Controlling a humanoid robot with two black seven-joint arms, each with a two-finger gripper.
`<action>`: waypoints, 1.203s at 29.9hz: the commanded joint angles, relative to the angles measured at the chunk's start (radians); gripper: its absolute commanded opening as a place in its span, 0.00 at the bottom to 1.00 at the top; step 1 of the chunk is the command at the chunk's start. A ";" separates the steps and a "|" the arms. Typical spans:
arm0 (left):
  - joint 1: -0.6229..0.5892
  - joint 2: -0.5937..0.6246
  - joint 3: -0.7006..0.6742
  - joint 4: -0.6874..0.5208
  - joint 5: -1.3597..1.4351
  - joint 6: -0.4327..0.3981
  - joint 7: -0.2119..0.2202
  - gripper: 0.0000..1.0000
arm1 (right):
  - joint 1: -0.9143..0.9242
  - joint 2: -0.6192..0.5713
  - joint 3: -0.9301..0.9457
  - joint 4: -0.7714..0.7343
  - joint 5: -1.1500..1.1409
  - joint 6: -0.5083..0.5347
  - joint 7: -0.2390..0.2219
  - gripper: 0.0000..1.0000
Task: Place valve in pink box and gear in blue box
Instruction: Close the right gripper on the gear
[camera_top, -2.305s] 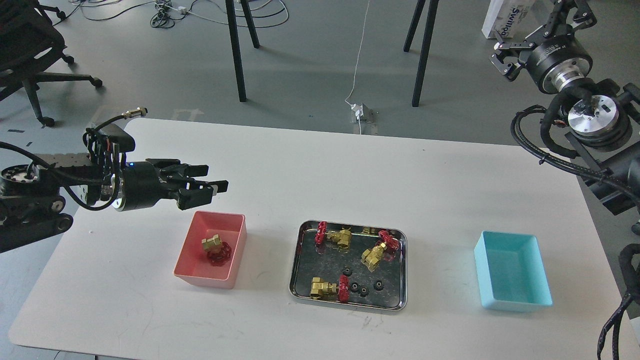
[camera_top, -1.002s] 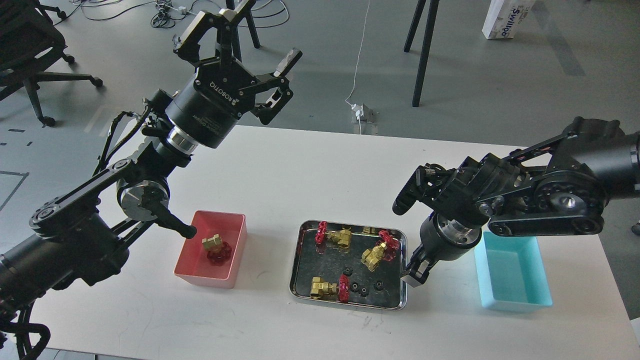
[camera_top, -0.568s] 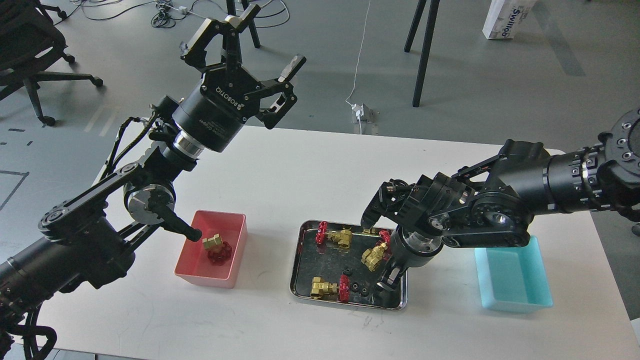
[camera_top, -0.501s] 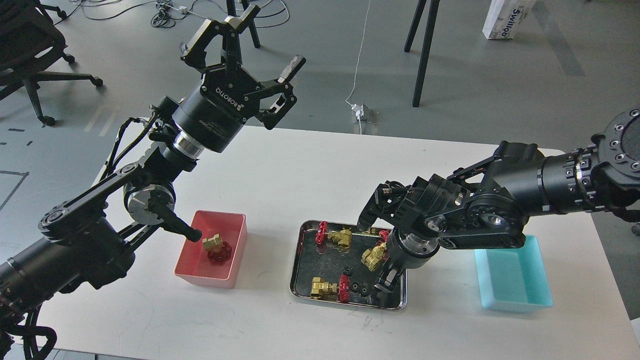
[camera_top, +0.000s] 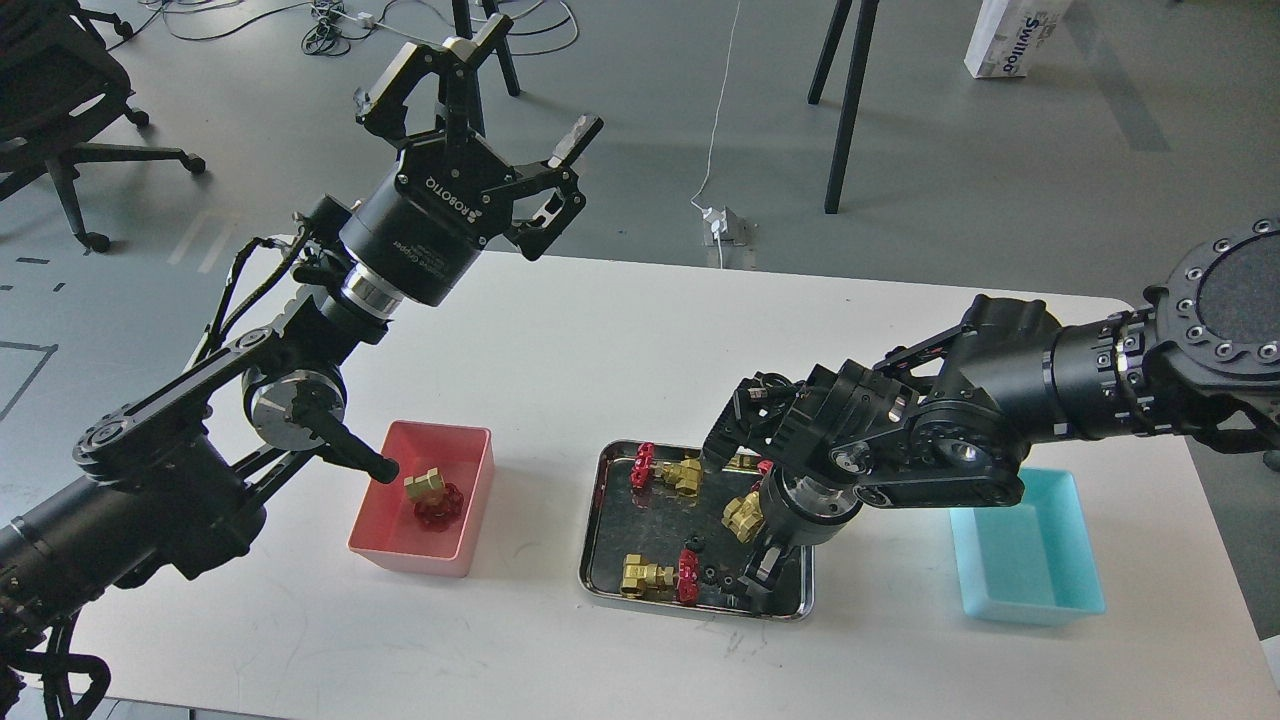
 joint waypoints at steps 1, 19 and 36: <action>0.000 0.001 0.000 0.000 -0.001 0.000 0.000 0.89 | -0.013 0.020 -0.014 -0.017 0.001 0.000 0.000 0.53; 0.005 0.001 0.000 0.014 -0.001 0.000 0.000 0.90 | -0.042 0.022 -0.014 -0.061 0.003 0.000 0.000 0.51; 0.006 0.001 0.000 0.017 -0.001 0.000 0.000 0.91 | -0.048 0.022 -0.012 -0.067 0.036 0.000 0.000 0.45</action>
